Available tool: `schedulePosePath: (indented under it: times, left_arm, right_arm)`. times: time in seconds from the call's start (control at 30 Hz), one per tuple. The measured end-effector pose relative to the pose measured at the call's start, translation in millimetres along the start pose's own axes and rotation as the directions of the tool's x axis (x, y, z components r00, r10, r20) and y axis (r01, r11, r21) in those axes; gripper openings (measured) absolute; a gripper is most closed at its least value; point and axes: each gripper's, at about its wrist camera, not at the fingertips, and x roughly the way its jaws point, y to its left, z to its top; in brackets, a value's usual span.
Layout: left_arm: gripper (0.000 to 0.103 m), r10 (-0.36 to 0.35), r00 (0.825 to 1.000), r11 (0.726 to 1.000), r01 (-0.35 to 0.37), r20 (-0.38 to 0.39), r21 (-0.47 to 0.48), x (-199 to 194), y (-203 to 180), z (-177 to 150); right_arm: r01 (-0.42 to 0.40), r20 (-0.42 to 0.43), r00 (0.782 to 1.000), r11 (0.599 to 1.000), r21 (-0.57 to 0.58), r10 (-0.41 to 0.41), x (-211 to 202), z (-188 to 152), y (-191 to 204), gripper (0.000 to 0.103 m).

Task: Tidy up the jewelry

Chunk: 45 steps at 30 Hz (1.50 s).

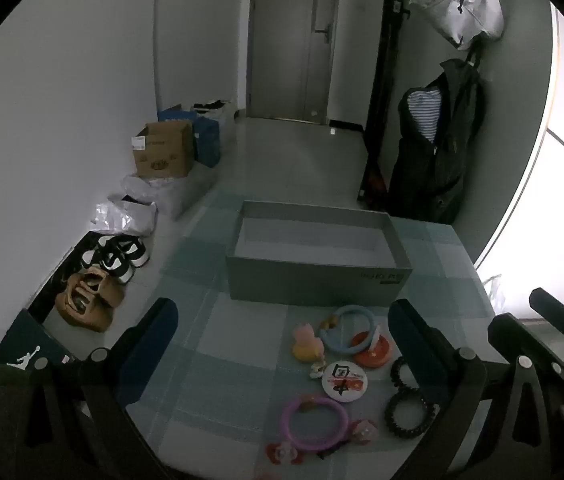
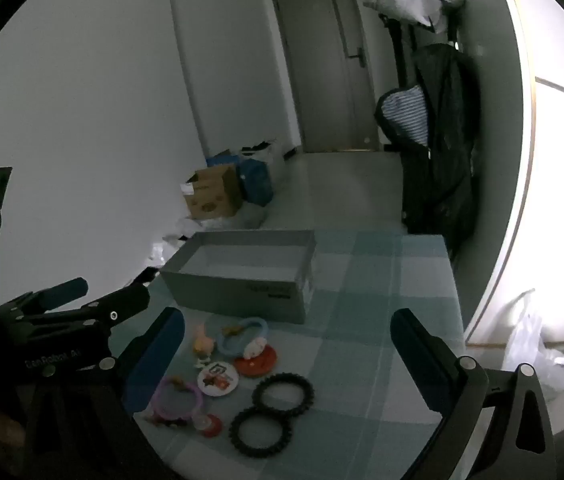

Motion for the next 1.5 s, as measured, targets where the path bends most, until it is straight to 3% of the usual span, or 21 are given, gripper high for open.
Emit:
schedulePosePath:
  times: [0.2, 0.73, 1.5]
  left_arm:
    - [0.102, -0.024, 1.000, 1.000, 0.024, 0.003, 0.011, -3.7, -2.8, 0.9]
    - [0.102, -0.046, 0.999, 0.999, 0.046, 0.005, 0.015, -3.2, -4.4, -3.4]
    - [0.102, -0.043, 0.999, 0.999, 0.043, -0.008, 0.008, -3.6, -0.1, -4.4]
  right_arm:
    - [0.026, -0.004, 1.000, 0.999, -0.041, -0.026, 0.2, -2.1, 6.7, 0.103]
    - [0.013, -0.006, 1.000, 1.000, -0.018, -0.013, -2.6, 4.1, 0.8, 0.103]
    - [0.007, 0.002, 1.000, 0.999, -0.037, -0.007, -2.8, 1.1, 3.7, 0.103]
